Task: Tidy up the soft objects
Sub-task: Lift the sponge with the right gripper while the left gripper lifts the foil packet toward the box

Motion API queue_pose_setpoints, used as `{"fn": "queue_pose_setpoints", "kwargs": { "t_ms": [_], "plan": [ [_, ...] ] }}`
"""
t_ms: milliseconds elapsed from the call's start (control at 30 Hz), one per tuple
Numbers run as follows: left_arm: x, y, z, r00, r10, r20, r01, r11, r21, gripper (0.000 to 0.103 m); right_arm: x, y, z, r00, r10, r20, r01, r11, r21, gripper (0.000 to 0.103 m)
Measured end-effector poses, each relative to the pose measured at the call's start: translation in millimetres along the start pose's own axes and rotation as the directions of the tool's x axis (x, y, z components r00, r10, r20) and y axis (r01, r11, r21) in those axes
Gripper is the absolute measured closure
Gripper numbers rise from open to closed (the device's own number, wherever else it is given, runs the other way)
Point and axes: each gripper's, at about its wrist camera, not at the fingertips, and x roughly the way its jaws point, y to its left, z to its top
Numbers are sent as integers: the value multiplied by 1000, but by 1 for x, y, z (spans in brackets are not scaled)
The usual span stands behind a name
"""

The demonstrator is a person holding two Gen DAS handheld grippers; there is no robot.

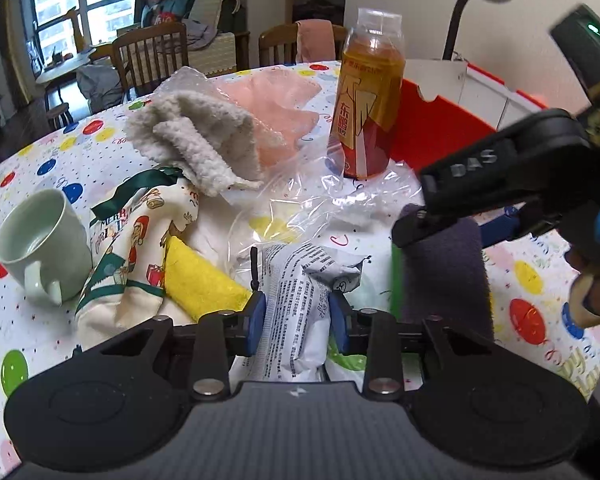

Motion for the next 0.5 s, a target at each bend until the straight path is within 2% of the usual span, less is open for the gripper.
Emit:
{"fn": "queue_pose_setpoints", "kwargs": {
  "t_ms": [267,500],
  "plan": [
    [-23,2,4,999,-44,23,46,995,-87,72,-41,-13,-6,997,70,20,-69,996,-48,33],
    [-41,-5,6,997,-68,39,71,992,-103,74,-77,-29,-7,996,83,44,-79,993,-86,33]
  ]
}}
